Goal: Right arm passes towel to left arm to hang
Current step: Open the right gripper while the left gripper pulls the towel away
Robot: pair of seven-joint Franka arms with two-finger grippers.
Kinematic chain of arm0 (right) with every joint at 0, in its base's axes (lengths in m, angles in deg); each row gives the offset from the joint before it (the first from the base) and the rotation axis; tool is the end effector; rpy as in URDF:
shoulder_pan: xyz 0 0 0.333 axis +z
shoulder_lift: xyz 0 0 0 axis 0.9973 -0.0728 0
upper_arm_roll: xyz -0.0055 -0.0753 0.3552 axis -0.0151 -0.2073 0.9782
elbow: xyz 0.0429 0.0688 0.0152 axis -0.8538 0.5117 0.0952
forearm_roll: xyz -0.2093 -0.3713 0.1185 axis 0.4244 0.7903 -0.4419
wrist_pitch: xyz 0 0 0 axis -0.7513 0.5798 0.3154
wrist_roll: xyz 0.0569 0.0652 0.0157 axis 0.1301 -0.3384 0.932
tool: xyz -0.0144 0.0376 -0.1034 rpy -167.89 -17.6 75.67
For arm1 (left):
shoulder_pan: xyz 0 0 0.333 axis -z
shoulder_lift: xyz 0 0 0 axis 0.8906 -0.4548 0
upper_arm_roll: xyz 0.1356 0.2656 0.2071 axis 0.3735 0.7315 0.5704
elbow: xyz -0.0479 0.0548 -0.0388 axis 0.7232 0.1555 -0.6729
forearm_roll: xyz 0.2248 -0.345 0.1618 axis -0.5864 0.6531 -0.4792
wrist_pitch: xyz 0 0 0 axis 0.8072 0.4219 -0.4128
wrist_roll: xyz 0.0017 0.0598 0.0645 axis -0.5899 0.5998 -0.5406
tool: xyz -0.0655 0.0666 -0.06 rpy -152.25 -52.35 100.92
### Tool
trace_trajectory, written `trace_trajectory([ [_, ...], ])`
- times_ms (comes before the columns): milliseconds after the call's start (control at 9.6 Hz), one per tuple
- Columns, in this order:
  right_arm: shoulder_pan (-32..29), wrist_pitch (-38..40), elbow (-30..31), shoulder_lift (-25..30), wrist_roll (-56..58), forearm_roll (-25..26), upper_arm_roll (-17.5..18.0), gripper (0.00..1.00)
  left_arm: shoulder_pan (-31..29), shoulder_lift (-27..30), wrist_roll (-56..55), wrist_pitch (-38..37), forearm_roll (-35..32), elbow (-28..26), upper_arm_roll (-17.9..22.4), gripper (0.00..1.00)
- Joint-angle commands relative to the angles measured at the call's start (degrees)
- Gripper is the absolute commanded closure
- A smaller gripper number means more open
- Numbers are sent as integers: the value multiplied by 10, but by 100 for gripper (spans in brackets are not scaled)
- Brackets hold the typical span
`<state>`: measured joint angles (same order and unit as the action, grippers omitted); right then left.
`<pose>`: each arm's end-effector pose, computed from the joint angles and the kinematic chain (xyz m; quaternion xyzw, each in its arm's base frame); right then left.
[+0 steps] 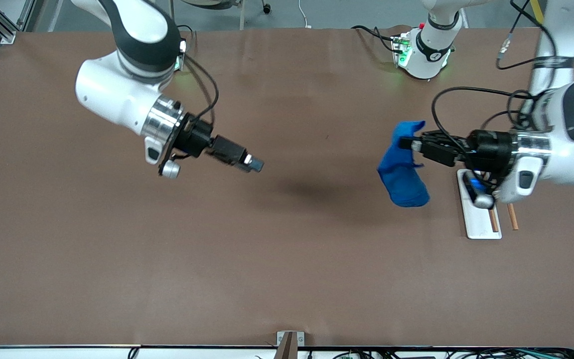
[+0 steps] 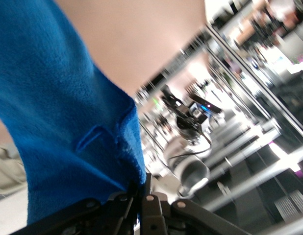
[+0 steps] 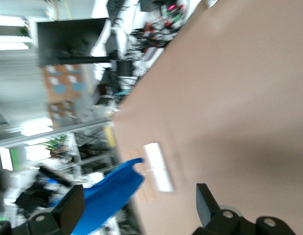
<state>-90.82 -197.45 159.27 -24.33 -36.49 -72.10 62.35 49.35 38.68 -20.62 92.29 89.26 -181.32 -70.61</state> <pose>0.6241 0.3185 0.4960 -0.8682 0.1834 -0.0542 0.4579 0.6810 -0.1064 0.5421 0.7551 0.2667 -0.3032 0.5165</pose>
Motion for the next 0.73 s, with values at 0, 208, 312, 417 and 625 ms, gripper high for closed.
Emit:
trace_trajectory([
  [0, -5, 103, 12, 11, -2, 143, -77, 0, -14, -16, -46, 40, -107, 3, 4, 100],
  [208, -3, 218, 7, 33, -6, 301, -167, 0, -12, -15, -90, 93, -252, 4, 1, 100],
  [312, -3, 261, 7, 58, -15, 372, -202, 0, -14, -21, -90, 107, -302, 2, 3, 100],
  [417, -3, 303, 6, 78, -29, 416, -236, 0, -17, -29, -90, 123, -362, 2, 4, 100],
  [625, -3, 395, -23, 106, -32, 512, -299, 0, -42, -51, -66, 139, -459, 4, 3, 100],
])
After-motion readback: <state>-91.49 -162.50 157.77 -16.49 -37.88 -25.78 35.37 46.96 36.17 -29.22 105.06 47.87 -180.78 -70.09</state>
